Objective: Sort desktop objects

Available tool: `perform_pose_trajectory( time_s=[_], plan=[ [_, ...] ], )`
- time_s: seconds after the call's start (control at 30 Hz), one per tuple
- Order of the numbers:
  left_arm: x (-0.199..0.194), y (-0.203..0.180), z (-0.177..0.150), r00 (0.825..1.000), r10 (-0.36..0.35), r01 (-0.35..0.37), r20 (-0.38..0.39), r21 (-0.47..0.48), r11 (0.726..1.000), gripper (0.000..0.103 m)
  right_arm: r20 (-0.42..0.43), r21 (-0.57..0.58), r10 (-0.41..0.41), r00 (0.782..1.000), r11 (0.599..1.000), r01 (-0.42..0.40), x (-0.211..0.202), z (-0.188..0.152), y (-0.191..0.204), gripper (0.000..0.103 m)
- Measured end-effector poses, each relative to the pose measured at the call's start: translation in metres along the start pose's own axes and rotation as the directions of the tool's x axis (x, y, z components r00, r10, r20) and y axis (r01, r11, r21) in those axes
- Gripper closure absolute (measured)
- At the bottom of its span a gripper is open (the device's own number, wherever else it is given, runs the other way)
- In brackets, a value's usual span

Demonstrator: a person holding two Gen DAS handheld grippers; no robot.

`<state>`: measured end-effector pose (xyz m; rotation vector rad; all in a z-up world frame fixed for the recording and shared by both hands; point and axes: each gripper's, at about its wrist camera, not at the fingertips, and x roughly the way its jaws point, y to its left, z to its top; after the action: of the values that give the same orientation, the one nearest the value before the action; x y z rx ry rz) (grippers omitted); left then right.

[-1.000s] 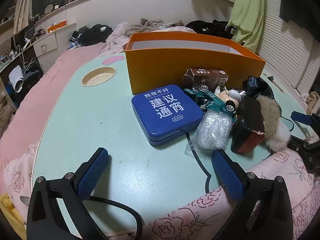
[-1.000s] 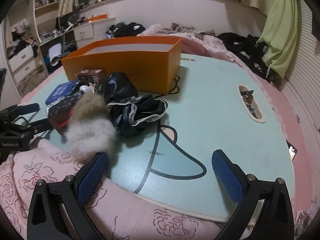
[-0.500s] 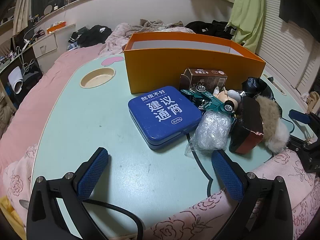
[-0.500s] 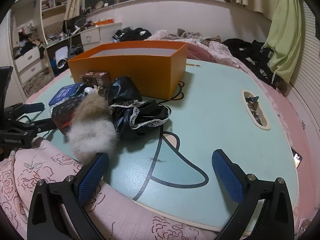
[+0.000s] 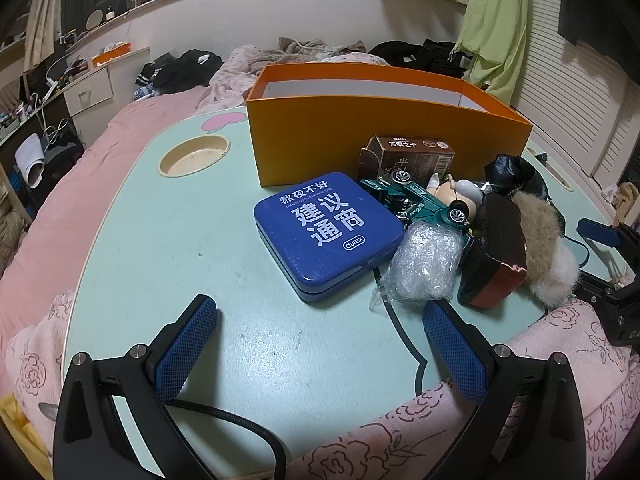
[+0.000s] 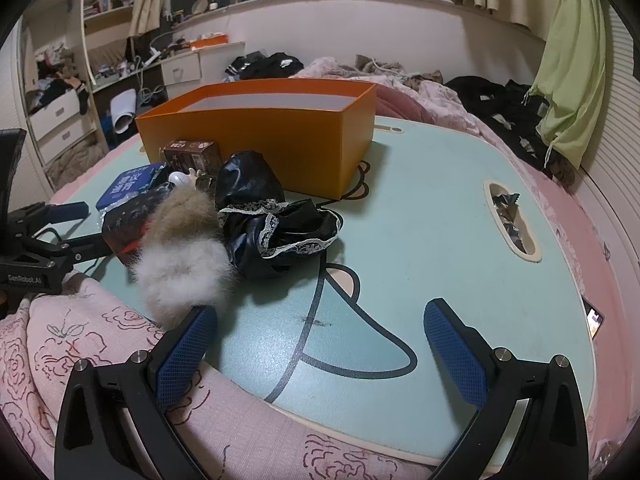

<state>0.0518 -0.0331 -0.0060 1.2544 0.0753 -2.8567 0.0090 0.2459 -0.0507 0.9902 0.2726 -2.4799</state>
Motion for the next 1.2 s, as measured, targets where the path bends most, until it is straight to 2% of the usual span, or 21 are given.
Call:
perform_pose_trajectory(
  time_s=[1.0,1.2],
  plan=[
    [-0.0013,-0.002,0.0003,1.0,0.0,0.0,0.0,-0.001,1.0,0.0,0.0,0.001,0.001,1.0,1.0,-0.001,-0.0007,0.0017,0.0012,0.0],
    [-0.0014,-0.0015,0.0004,1.0,-0.001,0.001,0.0,-0.001,1.0,0.0,0.034,0.019,0.034,0.999,0.999,-0.035,-0.0035,0.0026,-0.0046,0.003]
  ],
)
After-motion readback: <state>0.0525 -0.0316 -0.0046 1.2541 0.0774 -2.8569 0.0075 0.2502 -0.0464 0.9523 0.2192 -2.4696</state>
